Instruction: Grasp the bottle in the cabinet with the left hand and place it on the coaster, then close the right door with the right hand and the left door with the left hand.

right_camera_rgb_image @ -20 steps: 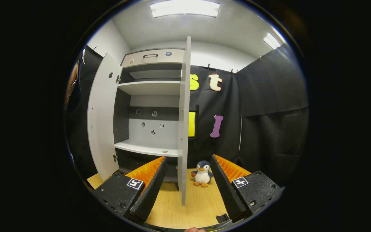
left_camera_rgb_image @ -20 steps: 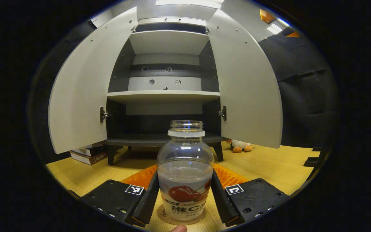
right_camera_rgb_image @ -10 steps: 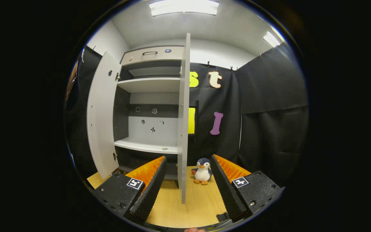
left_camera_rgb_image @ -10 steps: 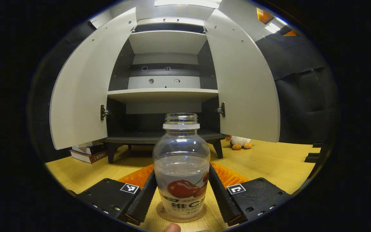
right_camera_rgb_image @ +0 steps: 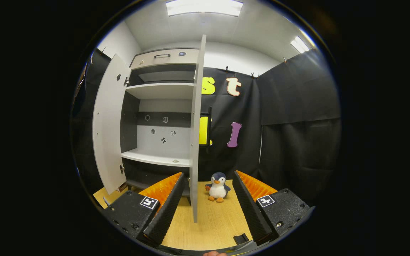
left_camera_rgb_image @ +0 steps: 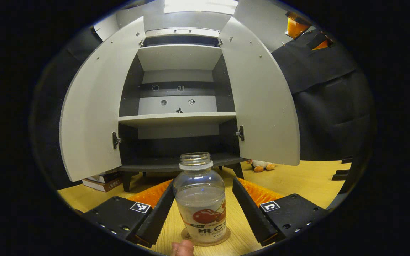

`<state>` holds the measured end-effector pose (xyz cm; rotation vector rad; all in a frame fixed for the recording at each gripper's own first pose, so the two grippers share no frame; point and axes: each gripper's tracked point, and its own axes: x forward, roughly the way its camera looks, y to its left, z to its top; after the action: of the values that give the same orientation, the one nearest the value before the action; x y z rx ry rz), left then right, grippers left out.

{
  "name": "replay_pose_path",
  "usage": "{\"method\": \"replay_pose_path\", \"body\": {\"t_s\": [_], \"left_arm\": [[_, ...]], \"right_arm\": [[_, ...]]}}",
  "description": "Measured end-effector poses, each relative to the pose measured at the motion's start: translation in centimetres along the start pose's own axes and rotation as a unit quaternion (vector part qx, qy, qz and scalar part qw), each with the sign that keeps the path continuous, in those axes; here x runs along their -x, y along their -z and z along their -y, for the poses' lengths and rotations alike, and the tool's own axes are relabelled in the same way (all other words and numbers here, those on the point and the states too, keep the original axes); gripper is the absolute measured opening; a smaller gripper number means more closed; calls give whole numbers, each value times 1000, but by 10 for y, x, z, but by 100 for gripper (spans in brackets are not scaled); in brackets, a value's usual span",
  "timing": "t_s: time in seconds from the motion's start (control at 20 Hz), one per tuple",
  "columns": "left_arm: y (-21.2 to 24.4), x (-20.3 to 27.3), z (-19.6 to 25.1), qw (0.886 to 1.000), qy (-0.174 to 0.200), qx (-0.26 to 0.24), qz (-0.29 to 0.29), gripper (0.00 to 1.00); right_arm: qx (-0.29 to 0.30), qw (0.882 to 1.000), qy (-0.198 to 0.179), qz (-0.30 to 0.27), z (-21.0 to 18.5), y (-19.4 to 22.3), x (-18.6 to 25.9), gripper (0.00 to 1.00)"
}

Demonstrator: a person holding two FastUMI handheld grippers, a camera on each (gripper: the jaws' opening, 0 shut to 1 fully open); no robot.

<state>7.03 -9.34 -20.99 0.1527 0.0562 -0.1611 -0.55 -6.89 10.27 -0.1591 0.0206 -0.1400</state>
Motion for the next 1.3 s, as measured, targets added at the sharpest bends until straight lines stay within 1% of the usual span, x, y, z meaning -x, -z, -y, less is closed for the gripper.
{"method": "replay_pose_path", "body": {"t_s": [0.25, 0.45, 0.55, 0.65, 0.75, 0.85, 1.0, 1.15, 1.3], "left_arm": [[-30, 8, -11, 1000, -12, 15, 20, 96], [-66, 21, -14, 999, -1, 33, 37, 95], [-81, 27, -21, 999, -8, 42, 33, 95], [-101, 31, -32, 998, -18, 43, 41, 96], [-117, 36, -41, 998, -19, 36, 40, 95], [-132, 40, -43, 999, -8, 35, 38, 95], [-143, 50, -51, 999, -6, 50, 20, 95], [-154, 60, -63, 998, -13, 55, 6, 96], [-167, 65, -76, 998, -24, 52, -2, 95]], "right_arm": [[-8, 1000, 1, -7, 1, 10, -2, 83], [-11, 1000, -4, -4, -4, 13, -3, 83], [-17, 1000, -6, -2, -9, 15, -3, 83], [-22, 1000, -6, -4, -14, 21, -2, 83], [-25, 1000, -6, -1, -19, 25, -3, 83], [-38, 999, -15, 8, -29, 30, -5, 83], [-65, 997, -30, 13, -50, 51, -17, 83], [-77, 995, -55, 14, -73, 60, -23, 83], [-74, 994, -75, 24, -83, 54, -27, 83]]}}
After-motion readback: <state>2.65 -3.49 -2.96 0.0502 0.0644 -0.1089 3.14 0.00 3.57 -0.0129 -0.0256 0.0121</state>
